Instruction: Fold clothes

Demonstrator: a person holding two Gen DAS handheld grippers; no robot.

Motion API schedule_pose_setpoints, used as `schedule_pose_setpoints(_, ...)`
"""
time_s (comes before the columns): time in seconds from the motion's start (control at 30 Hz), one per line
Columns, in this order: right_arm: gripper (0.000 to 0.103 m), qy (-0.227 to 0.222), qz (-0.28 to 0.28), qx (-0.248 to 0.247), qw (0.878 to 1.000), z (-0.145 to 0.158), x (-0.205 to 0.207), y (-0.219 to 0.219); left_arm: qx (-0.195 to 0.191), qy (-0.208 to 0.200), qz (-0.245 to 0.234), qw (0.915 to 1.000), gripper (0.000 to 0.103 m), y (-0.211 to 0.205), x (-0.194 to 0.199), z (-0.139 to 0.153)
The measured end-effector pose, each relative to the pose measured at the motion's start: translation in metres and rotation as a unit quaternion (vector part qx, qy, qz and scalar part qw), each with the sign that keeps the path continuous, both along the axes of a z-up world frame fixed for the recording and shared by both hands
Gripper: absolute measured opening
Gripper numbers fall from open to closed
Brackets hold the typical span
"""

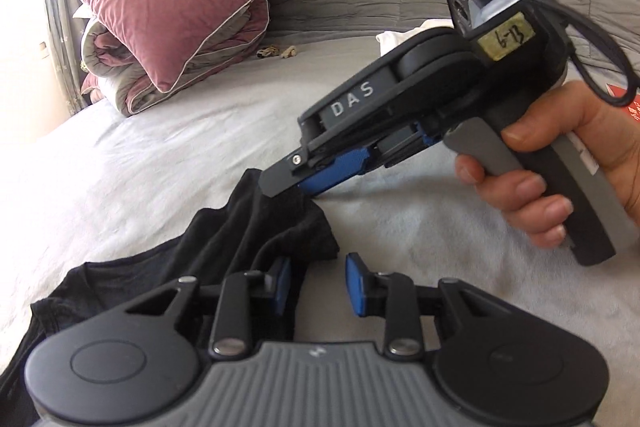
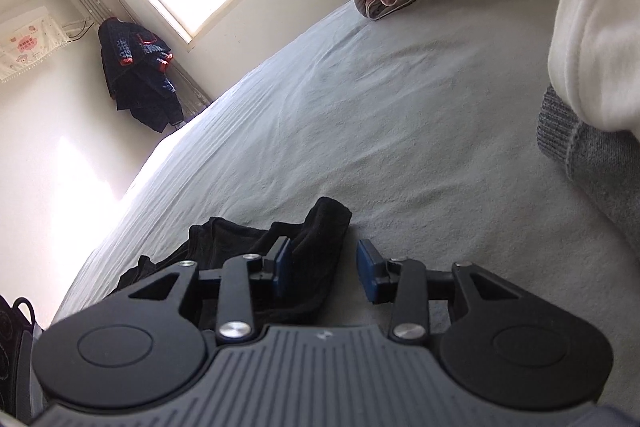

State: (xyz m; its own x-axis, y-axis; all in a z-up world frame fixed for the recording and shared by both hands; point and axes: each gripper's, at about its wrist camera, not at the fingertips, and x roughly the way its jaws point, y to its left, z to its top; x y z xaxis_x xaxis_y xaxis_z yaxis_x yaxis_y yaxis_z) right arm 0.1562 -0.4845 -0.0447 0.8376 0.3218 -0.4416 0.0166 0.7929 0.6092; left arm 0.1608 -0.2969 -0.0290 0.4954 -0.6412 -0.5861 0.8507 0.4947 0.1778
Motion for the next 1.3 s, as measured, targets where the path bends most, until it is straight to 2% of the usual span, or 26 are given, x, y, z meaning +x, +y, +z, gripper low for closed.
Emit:
schedule_pose_setpoints(0.07, 0.038, -0.015, -0.005, 0.014, 1.0, -0.008, 0.01, 0.003, -0.001, -0.001, 0.006, 1.0, 0.03, 0.0, 0.0, -0.001)
schedule_pose_setpoints(0.1, 0.027, -0.013, -0.009, 0.016, 1.0, -0.01, 0.013, 0.005, -0.001, 0.0, 0.01, 1.0, 0.031, -0.001, 0.0, -0.001)
schedule_pose_setpoints(0.13, 0.006, -0.001, -0.012, 0.01, 1.0, -0.01, 0.017, 0.006, 0.0, 0.001, 0.013, 0.9999, 0.031, -0.001, 0.001, -0.002)
schedule_pose_setpoints(0.17, 0.002, 0.01, -0.014, 0.006, 1.0, -0.01, 0.02, 0.007, 0.0, -0.001, 0.016, 0.9999, 0.031, -0.001, 0.001, -0.001)
schedule_pose_setpoints(0.3, 0.001, 0.039, -0.001, 0.009, 0.999, 0.0, 0.026, -0.009, -0.001, -0.011, 0.022, 0.9997, 0.031, -0.005, 0.001, 0.002)
schedule_pose_setpoints(0.4, 0.001, 0.026, 0.016, -0.02, 0.999, 0.002, 0.026, -0.015, 0.004, -0.024, 0.016, 0.9996, 0.031, -0.015, 0.002, 0.001)
schedule_pose_setpoints(0.5, 0.001, -0.003, 0.022, -0.014, 1.0, -0.011, 0.021, -0.016, 0.005, -0.03, 0.023, 0.9993, 0.03, -0.023, 0.006, -0.002)
schedule_pose_setpoints(0.6, 0.001, -0.001, 0.026, -0.011, 1.0, -0.011, 0.025, -0.017, -0.003, -0.032, 0.038, 0.9987, 0.024, -0.025, 0.012, -0.003)
schedule_pose_setpoints(0.73, 0.001, -0.002, 0.027, -0.016, 1.0, -0.011, 0.024, -0.016, -0.025, -0.012, 0.074, 0.9969, 0.006, -0.024, 0.024, -0.001)
schedule_pose_setpoints(0.8, 0.001, -0.003, 0.027, -0.014, 1.0, -0.011, 0.023, -0.017, -0.042, 0.003, 0.092, 0.9949, 0.004, -0.021, 0.026, 0.003)
schedule_pose_setpoints(0.9, 0.001, -0.005, 0.024, -0.02, 0.999, -0.007, 0.021, -0.018, -0.049, -0.005, 0.074, 0.9961, 0.004, -0.02, 0.012, 0.011)
schedule_pose_setpoints(0.97, 0.001, -0.005, 0.023, -0.03, 0.999, -0.004, 0.021, -0.018, -0.048, -0.004, 0.046, 0.9978, 0.004, -0.022, 0.0, 0.015)
schedule_pose_setpoints(1.07, 0.001, -0.006, 0.022, -0.035, 0.999, 0.001, 0.021, -0.022, -0.04, 0.015, 0.013, 0.999, 0.003, -0.029, -0.01, 0.014)
schedule_pose_setpoints(1.3, 0.001, -0.013, 0.008, -0.054, 0.998, 0.009, 0.018, -0.032, -0.071, 0.097, 0.008, 0.9927, 0.003, -0.033, 0.001, 0.0)
